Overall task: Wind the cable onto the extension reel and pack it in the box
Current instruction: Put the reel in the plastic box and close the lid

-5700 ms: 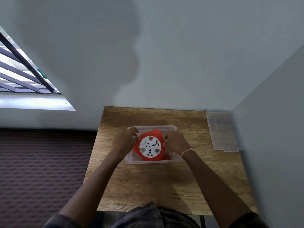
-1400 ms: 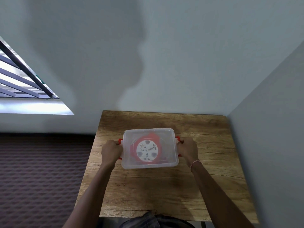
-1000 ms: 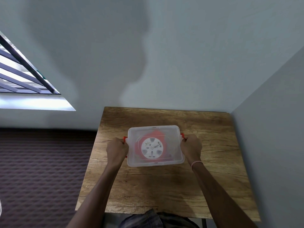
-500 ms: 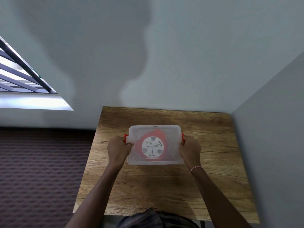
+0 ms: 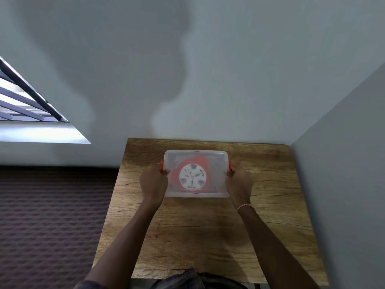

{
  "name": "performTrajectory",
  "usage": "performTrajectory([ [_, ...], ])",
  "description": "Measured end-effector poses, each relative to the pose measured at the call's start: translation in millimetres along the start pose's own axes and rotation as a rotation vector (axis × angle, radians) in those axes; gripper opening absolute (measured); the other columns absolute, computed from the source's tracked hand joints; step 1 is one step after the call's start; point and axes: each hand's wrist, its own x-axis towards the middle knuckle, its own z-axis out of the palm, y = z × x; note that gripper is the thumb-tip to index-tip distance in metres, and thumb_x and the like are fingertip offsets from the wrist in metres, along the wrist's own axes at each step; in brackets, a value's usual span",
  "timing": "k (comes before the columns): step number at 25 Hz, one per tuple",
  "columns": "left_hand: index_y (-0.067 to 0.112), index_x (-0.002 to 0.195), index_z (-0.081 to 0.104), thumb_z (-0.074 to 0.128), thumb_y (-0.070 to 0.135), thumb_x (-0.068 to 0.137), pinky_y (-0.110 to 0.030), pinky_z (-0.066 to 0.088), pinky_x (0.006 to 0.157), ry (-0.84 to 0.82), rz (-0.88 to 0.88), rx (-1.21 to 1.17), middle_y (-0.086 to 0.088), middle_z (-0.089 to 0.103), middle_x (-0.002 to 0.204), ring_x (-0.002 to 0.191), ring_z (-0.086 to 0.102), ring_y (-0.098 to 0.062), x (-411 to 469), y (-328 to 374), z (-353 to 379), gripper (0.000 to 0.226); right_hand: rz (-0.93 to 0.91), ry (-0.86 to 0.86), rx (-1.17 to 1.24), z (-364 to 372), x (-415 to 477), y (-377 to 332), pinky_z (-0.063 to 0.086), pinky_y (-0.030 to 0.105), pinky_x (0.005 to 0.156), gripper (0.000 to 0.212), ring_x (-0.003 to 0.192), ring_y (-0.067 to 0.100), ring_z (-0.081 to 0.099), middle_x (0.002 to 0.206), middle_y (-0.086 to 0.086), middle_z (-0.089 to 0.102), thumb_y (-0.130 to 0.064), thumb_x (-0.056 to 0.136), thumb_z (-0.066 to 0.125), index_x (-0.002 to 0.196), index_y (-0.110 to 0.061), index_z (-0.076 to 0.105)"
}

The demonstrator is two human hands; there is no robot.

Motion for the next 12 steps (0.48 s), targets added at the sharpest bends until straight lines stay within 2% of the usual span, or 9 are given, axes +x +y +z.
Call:
performTrajectory([
  [3,0.009,0.089,0.082,0.073,0.020,0.098,-0.022,0.043,0.050,0.039,0.040,-0.072,0.001,0.072,0.067,0.053,0.065,-0.014,16.0,5.7,8.9,0.016,0.002,0.074,0.032,5.3,21.3,-4.0,0.063,0.045,0.073,0.019,0.077,0.027,0.072,0.082,0.009,0.076,-0.020,0.099,0.065,0.104,-0.008,0.079],
  [7,0.005,0.096,0.081,0.070,0.024,0.100,-0.020,0.044,0.050,0.064,0.080,-0.069,-0.004,0.076,0.075,0.056,0.066,-0.016,43.9,14.2,20.1,0.021,-0.043,0.123,0.080,4.0,49.4,-11.5,0.057,0.031,0.074,0.019,0.079,0.030,0.073,0.088,0.011,0.079,-0.014,0.096,0.069,0.111,-0.007,0.079],
  [9,0.002,0.100,0.079,0.066,0.026,0.102,-0.020,0.046,0.049,0.031,0.110,-0.058,-0.004,0.076,0.078,0.059,0.068,-0.017,58.6,16.3,25.3,0.027,-0.074,0.106,0.064,7.7,66.4,-14.4,0.057,0.032,0.074,0.022,0.083,0.031,0.074,0.094,0.013,0.079,-0.014,0.098,0.067,0.117,-0.008,0.077],
  [11,0.003,0.111,0.075,0.060,0.032,0.103,-0.026,0.057,0.056,-0.033,0.151,-0.050,-0.006,0.078,0.087,0.070,0.076,-0.021,73.3,15.5,26.3,0.033,-0.101,0.056,0.009,10.5,78.8,-13.0,0.058,0.035,0.076,0.030,0.093,0.034,0.074,0.107,0.014,0.078,-0.022,0.103,0.057,0.128,-0.011,0.071],
  [12,0.005,0.124,0.069,0.057,0.036,0.104,-0.032,0.063,0.064,-0.059,0.197,-0.028,-0.010,0.078,0.101,0.084,0.079,-0.024,77.0,13.6,27.1,0.038,-0.132,0.031,-0.031,11.8,78.5,-10.5,0.060,0.038,0.079,0.037,0.104,0.034,0.072,0.121,0.015,0.073,-0.028,0.106,0.051,0.136,-0.011,0.064],
])
